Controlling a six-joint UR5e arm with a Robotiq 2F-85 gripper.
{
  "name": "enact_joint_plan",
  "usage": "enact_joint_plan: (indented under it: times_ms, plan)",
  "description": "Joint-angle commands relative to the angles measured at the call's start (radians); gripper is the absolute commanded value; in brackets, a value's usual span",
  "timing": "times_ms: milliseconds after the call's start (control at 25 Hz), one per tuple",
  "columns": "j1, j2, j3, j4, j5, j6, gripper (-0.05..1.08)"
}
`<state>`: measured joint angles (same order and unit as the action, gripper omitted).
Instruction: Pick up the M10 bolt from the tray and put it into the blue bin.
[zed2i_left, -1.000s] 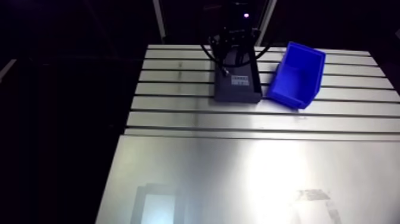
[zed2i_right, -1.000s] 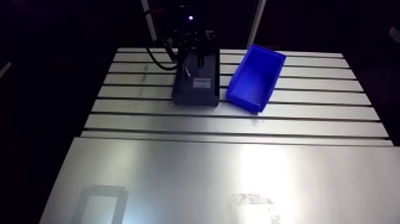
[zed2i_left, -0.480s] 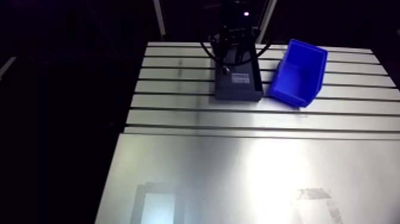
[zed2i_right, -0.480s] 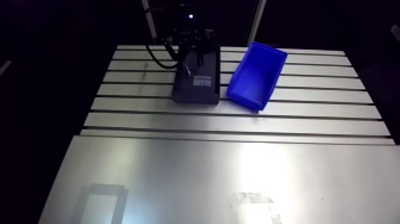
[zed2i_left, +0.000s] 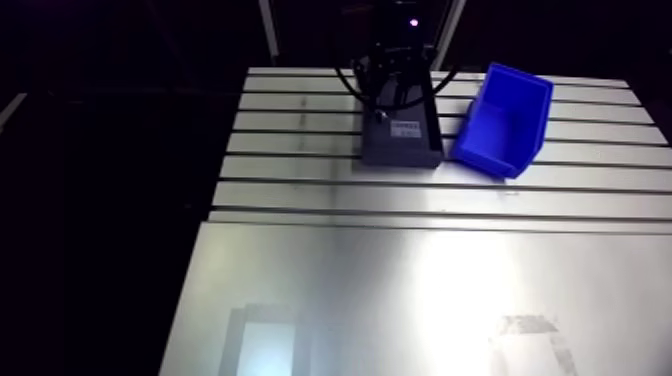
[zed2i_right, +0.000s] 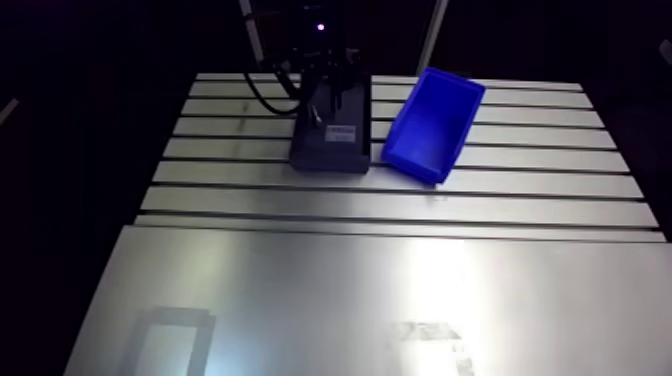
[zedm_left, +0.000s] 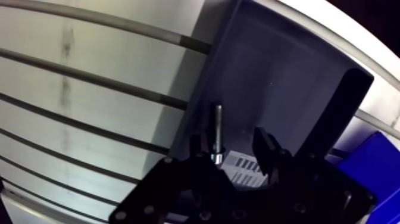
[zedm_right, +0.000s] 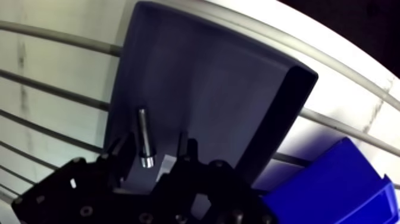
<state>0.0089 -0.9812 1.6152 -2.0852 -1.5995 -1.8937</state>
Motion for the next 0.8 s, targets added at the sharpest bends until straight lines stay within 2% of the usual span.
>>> enact_joint_plan:
  times_ms: [40, 800]
  plan:
    - [0.002, 0.000, 0.001, 0.000, -0.001, 0.000, 0.51]
    - [0.002, 0.000, 0.002, 0.000, -0.001, 0.000, 0.57]
